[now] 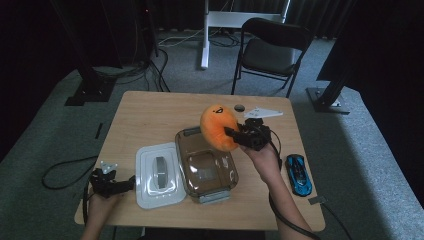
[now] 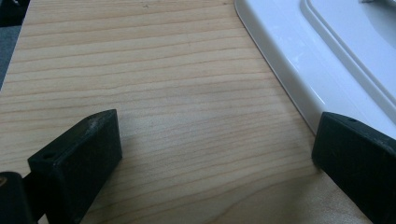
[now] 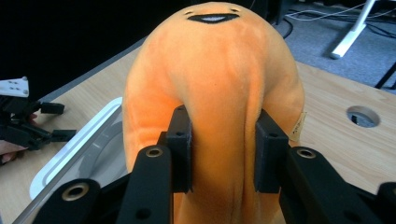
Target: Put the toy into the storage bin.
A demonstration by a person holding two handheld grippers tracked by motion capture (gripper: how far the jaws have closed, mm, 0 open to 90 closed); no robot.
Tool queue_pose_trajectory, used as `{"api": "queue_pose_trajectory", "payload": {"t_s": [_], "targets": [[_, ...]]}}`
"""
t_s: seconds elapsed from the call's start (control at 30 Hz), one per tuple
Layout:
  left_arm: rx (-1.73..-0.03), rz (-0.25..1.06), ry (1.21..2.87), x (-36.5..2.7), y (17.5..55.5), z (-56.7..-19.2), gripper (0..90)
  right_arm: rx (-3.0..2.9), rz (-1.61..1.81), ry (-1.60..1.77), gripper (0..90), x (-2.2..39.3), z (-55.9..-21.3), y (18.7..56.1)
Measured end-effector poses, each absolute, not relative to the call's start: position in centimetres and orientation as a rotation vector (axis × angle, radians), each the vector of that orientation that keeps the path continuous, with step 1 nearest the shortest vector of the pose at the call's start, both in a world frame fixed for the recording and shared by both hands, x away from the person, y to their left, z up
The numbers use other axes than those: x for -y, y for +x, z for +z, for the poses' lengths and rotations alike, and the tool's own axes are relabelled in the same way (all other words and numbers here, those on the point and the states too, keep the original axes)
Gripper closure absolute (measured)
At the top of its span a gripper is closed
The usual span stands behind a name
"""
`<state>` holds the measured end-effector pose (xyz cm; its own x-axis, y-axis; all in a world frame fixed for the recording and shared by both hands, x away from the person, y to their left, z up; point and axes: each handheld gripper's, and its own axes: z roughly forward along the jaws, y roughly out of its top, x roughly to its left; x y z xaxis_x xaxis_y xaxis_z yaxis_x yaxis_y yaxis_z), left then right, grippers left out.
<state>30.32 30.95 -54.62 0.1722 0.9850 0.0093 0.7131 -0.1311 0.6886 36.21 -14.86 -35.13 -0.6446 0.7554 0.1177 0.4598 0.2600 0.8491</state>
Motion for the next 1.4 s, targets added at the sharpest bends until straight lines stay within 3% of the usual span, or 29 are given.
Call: {"api": "queue_pose_trajectory", "payload": {"t_s": [0.6,1.4], "targets": [[-1.598,0.647,1.909,-30.9,30.3,-54.6,1.9,-2.346,1.312,1.058,64.4,11.3,-37.0,36.3],[-1.597,0.649,1.907,-30.9,30.3,-54.6,1.9,-2.502,1.203,1.085,59.8,9.7,-41.2,36.7]]}}
